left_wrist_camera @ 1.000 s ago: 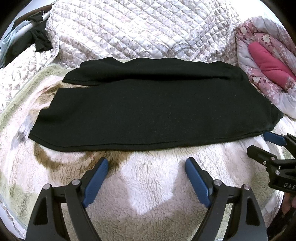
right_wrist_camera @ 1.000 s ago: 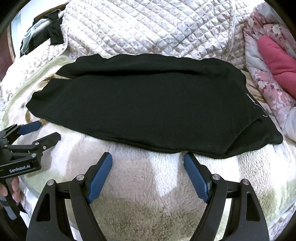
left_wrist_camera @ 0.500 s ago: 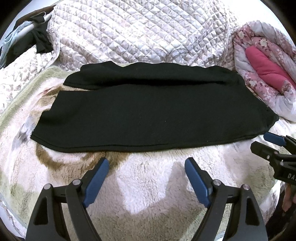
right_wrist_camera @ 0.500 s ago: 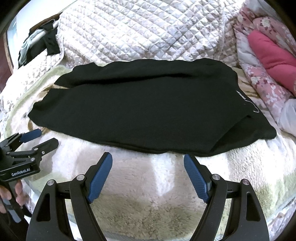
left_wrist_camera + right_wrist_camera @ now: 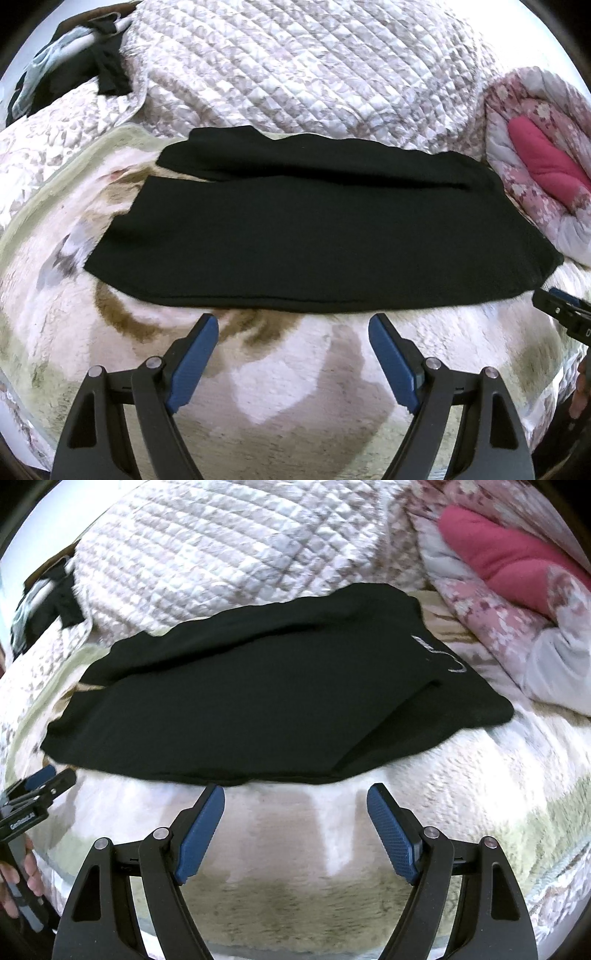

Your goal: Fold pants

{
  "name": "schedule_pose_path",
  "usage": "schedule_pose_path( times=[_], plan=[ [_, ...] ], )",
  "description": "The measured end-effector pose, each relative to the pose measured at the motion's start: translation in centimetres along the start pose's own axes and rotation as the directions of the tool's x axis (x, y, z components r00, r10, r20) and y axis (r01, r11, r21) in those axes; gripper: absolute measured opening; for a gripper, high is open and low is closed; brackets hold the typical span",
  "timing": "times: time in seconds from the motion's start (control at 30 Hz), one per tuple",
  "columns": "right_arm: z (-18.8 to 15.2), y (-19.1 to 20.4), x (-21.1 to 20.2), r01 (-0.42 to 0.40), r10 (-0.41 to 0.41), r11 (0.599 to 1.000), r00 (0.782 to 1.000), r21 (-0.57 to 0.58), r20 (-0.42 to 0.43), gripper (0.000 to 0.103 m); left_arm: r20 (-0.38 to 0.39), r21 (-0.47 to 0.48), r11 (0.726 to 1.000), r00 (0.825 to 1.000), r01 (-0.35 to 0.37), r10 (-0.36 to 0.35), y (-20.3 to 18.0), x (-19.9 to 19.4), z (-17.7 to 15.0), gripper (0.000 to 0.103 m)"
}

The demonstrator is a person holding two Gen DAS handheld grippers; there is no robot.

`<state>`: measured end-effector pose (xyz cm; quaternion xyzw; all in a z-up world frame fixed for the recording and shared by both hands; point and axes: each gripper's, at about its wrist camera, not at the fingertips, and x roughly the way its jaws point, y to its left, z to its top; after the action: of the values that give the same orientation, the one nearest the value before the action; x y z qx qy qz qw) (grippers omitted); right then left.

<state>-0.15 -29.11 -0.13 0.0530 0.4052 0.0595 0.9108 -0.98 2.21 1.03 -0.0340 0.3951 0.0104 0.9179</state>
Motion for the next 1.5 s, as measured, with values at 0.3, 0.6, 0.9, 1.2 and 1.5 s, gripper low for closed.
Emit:
schedule_pose_path(
  times=[0.3,0.6,0.9,1.2,1.5],
  plan=[
    [2.0,-4.6,0.9,-0.057,0.058,0.980,0.998,0.193,-0.004,0.079,-0.025,-0.185,0.982,0.999,-0.033,0.029,5.0,1.1,0.7,0.085],
    [4.7,-7.3,2.2,-0.113,0.104,0.950,0.993,0.291,0.046,0.079,-0.001,-0.367,0.930,1.000,0.015,-0.017,8.9,2.8,1.3,0.085],
    [6.4,-9.6,3.6,-0.074,0.055,0.927,0.997,0.367,0.062,0.036,0.020,-0.423,0.906,1.000,0.009,0.000,10.9,4.6,2.9,0.062],
    [6.6,-10.9,3.6,-0.107,0.081,0.896,0.994,0.432,0.077,0.005,-0.003,-0.465,0.885,1.000,-0.022,0.023,12.2,5.1,3.2,0.004],
    [4.0,-10.5,-2.3,-0.158,0.125,0.893,0.987,0.421,0.105,0.004,0.064,-0.415,0.909,0.998,0.024,0.003,11.8,-1.6,2.8,0.004]
  ],
)
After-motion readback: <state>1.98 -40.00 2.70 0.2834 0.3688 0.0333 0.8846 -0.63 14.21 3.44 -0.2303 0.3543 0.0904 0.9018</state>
